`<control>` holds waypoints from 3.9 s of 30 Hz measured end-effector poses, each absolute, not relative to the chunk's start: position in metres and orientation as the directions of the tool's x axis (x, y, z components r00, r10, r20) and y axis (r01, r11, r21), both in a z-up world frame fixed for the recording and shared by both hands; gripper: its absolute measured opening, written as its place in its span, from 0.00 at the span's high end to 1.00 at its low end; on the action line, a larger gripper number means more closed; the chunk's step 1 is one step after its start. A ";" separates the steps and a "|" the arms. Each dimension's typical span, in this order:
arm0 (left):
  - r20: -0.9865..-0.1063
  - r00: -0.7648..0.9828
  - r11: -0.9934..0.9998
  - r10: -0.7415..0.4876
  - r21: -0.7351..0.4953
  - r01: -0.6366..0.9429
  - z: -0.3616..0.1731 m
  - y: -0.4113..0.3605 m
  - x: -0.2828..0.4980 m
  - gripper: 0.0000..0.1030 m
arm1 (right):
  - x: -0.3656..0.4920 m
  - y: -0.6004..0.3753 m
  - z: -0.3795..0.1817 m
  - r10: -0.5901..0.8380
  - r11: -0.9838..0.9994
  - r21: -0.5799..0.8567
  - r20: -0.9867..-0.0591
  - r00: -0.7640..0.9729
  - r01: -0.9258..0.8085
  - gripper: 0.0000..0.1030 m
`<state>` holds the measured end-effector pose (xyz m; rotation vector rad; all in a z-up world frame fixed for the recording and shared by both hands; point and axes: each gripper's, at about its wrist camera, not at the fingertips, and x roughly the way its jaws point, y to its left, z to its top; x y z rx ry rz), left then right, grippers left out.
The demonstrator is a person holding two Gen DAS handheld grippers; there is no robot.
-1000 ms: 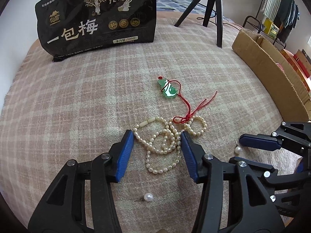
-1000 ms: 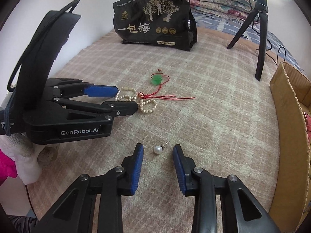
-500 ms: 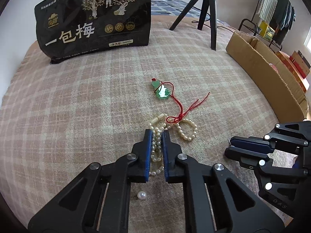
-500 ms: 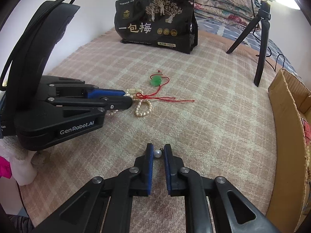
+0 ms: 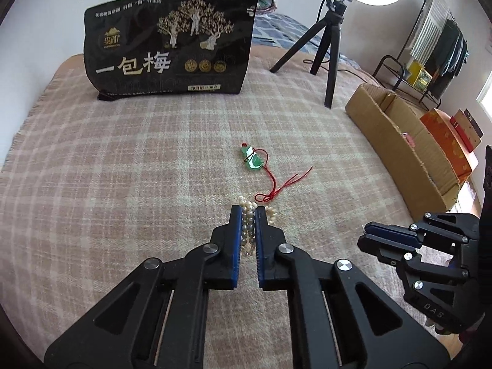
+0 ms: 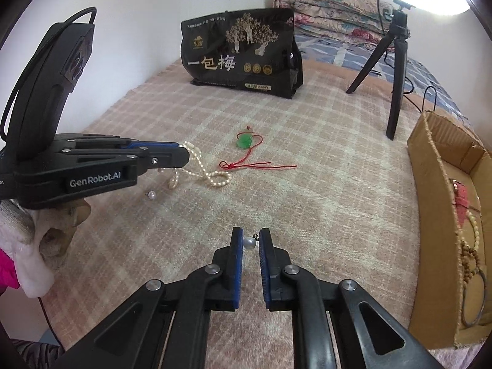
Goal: Organize jewelry
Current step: 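Carry the pearl strand and loose pearl over the cardboard box with both tools, then lower both tools into the box and open them to drop the pearls, then withdraw both open tools from the box toward the green pendant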
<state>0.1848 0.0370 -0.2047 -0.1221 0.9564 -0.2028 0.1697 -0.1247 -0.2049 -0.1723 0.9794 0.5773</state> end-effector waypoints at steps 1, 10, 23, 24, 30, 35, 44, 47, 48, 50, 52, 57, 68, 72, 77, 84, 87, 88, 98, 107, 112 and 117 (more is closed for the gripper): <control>-0.794 0.565 0.975 -0.224 -0.191 0.119 -0.200 0.037 0.182 0.94 | 0.168 -0.128 -0.201 0.384 0.839 0.116 -0.819 0.427 -0.532 0.92; -0.761 0.603 0.971 -0.238 -0.200 0.130 -0.162 0.032 0.165 0.94 | 0.152 -0.156 -0.169 0.386 0.855 0.113 -0.790 0.477 -0.506 0.92; -0.714 0.629 0.952 -0.307 -0.220 0.214 -0.121 -0.010 0.150 0.94 | 0.130 -0.220 -0.129 0.344 0.900 0.096 -0.754 0.559 -0.425 0.92; -0.712 0.628 0.949 -0.315 -0.223 0.223 -0.119 -0.015 0.151 0.94 | 0.129 -0.225 -0.128 0.340 0.904 0.096 -0.753 0.564 -0.417 0.92; -0.696 0.629 0.938 -0.347 -0.249 0.242 -0.112 -0.035 0.157 0.94 | 0.129 -0.264 -0.122 0.300 0.933 0.097 -0.744 0.597 -0.348 0.92; -0.683 0.629 0.929 -0.371 -0.264 0.260 -0.107 -0.053 0.168 0.94 | 0.133 -0.291 -0.118 0.272 0.949 0.100 -0.739 0.616 -0.300 0.92; -0.671 0.624 0.916 -0.399 -0.262 0.304 -0.100 -0.092 0.197 0.94 | 0.141 -0.324 -0.113 0.229 0.964 0.079 -0.735 0.639 -0.255 0.92; -0.662 0.621 0.907 -0.420 -0.275 0.320 -0.097 -0.105 0.208 0.94 | 0.145 -0.331 -0.114 0.215 0.968 0.073 -0.737 0.640 -0.242 0.92; -0.658 0.622 0.905 -0.424 -0.276 0.325 -0.096 -0.109 0.213 0.94 | 0.147 -0.334 -0.114 0.210 0.969 0.071 -0.738 0.641 -0.237 0.92; -0.651 0.623 0.900 -0.433 -0.276 0.337 -0.093 -0.118 0.219 0.94 | 0.150 -0.339 -0.115 0.202 0.971 0.067 -0.741 0.641 -0.229 0.92; -0.648 0.622 0.897 -0.439 -0.274 0.347 -0.093 -0.127 0.225 0.94 | 0.154 -0.343 -0.116 0.195 0.973 0.064 -0.741 0.642 -0.222 0.92; -0.650 0.614 0.891 -0.448 -0.268 0.367 -0.096 -0.147 0.243 0.94 | 0.164 -0.349 -0.118 0.183 0.976 0.057 -0.742 0.645 -0.212 0.92; -0.667 0.595 0.891 -0.448 -0.275 0.362 -0.117 -0.175 0.280 0.94 | 0.192 -0.355 -0.137 0.161 0.979 0.045 -0.763 0.626 -0.197 0.92; -0.674 0.593 0.893 -0.440 -0.260 0.367 -0.122 -0.184 0.287 0.94 | 0.199 -0.356 -0.143 0.155 0.980 0.042 -0.768 0.621 -0.192 0.91; -0.680 0.595 0.896 -0.428 -0.233 0.379 -0.126 -0.193 0.291 0.94 | 0.206 -0.360 -0.151 0.151 0.982 0.048 -0.776 0.612 -0.181 0.91; -0.685 0.599 0.898 -0.415 -0.204 0.389 -0.128 -0.201 0.292 0.94 | 0.212 -0.358 -0.157 0.148 0.983 0.052 -0.783 0.604 -0.174 0.91; -0.687 0.597 0.899 -0.413 -0.203 0.388 -0.129 -0.202 0.294 0.94 | 0.214 -0.357 -0.158 0.149 0.983 0.053 -0.785 0.602 -0.174 0.83; -0.688 0.597 0.900 -0.412 -0.203 0.387 -0.129 -0.202 0.294 0.94 | 0.214 -0.357 -0.159 0.149 0.983 0.054 -0.784 0.602 -0.173 0.83; -0.672 0.621 0.903 -0.404 -0.183 0.390 -0.127 -0.207 0.291 0.45 | 0.210 -0.353 -0.156 0.115 0.988 0.021 -0.768 0.630 -0.154 0.31; -0.664 0.629 0.905 -0.404 -0.192 0.379 -0.123 -0.202 0.288 0.35 | 0.209 -0.354 -0.156 0.102 0.991 0.024 -0.769 0.631 -0.132 0.05; -0.662 0.634 0.907 -0.400 -0.185 0.379 -0.117 -0.202 0.283 0.35 | 0.206 -0.355 -0.154 0.089 0.993 0.021 -0.765 0.637 -0.113 0.01; -0.656 0.642 0.909 -0.397 -0.182 0.376 -0.110 -0.198 0.277 0.35 | 0.200 -0.354 -0.150 0.086 0.994 0.020 -0.761 0.643 -0.110 0.00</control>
